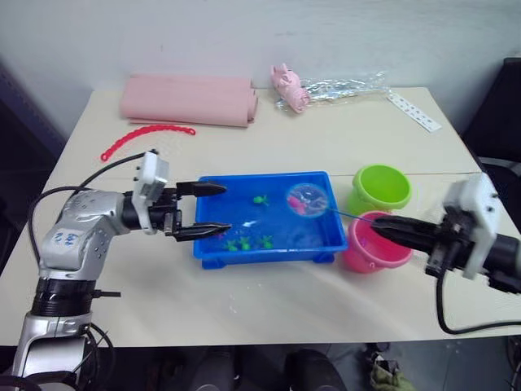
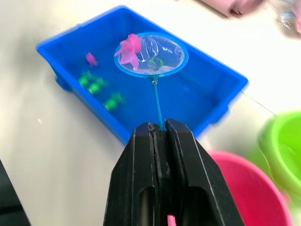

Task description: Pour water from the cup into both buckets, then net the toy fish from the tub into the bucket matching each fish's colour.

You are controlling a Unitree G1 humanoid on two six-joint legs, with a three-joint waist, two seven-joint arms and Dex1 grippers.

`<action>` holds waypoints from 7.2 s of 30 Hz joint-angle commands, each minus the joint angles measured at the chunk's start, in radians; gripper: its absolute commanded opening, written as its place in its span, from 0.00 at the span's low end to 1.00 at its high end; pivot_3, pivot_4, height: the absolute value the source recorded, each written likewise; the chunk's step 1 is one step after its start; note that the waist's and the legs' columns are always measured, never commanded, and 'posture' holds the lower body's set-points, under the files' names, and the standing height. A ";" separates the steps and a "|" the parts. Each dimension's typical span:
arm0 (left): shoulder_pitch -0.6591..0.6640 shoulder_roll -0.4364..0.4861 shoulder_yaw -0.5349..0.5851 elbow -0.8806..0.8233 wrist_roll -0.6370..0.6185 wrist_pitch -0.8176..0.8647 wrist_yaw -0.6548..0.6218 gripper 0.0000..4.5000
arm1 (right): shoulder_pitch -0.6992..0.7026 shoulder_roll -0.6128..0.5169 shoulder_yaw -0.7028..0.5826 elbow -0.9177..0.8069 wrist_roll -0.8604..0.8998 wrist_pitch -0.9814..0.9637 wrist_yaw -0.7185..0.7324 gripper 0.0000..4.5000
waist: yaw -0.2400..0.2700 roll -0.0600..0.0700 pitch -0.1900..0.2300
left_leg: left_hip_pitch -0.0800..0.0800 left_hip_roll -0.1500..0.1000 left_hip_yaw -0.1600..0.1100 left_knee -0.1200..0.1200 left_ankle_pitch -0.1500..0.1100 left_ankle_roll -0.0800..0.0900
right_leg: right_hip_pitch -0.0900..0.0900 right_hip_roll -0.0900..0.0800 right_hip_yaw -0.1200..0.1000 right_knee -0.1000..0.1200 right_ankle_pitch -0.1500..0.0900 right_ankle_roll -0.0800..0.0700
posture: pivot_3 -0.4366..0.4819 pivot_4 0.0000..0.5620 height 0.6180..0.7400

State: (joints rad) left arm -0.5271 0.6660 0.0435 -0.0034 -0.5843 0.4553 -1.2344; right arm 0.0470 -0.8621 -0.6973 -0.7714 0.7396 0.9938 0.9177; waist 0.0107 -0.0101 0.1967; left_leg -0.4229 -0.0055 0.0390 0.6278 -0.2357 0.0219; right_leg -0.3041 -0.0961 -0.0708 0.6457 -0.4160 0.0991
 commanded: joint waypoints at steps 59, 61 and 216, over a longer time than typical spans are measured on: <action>0.344 0.043 0.270 0.019 0.073 -0.302 0.063 0.99 | -0.356 -0.082 0.714 0.273 -0.174 -0.498 -0.134 0.00 | -0.011 0.001 0.000 | 0.002 0.001 -0.002 0.001 0.001 0.000 | 0.000 0.000 0.000 0.000 0.000 0.000 | 0.48 0.27 1.00; 0.421 0.069 0.337 -0.001 0.065 -0.298 0.082 0.99 | -0.509 -0.015 0.863 0.359 -0.256 -0.480 -0.086 0.00 | -0.023 0.000 0.000 | 0.001 0.001 -0.002 0.002 0.001 0.000 | 0.000 -0.001 0.000 0.000 0.000 0.000 | 0.48 0.27 1.00; 0.216 0.019 0.087 -0.057 0.009 -0.222 -0.032 0.99 | -0.198 0.051 0.366 0.246 -0.229 -0.412 0.157 0.00 | -0.028 0.000 0.001 | 0.001 0.001 0.000 -0.001 0.000 -0.001 | -0.001 -0.001 0.000 0.000 0.000 0.000 | 0.48 0.27 1.00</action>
State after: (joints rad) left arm -0.2902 0.6920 0.1451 -0.0351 -0.5622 0.2419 -1.2496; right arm -0.1868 -0.7932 -0.2390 -0.4586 0.4661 0.5788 1.0848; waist -0.0177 -0.0100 0.1972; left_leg -0.4216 -0.0050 0.0388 0.6272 -0.2361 0.0210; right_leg -0.3048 -0.0974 -0.0712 0.6455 -0.4159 0.0992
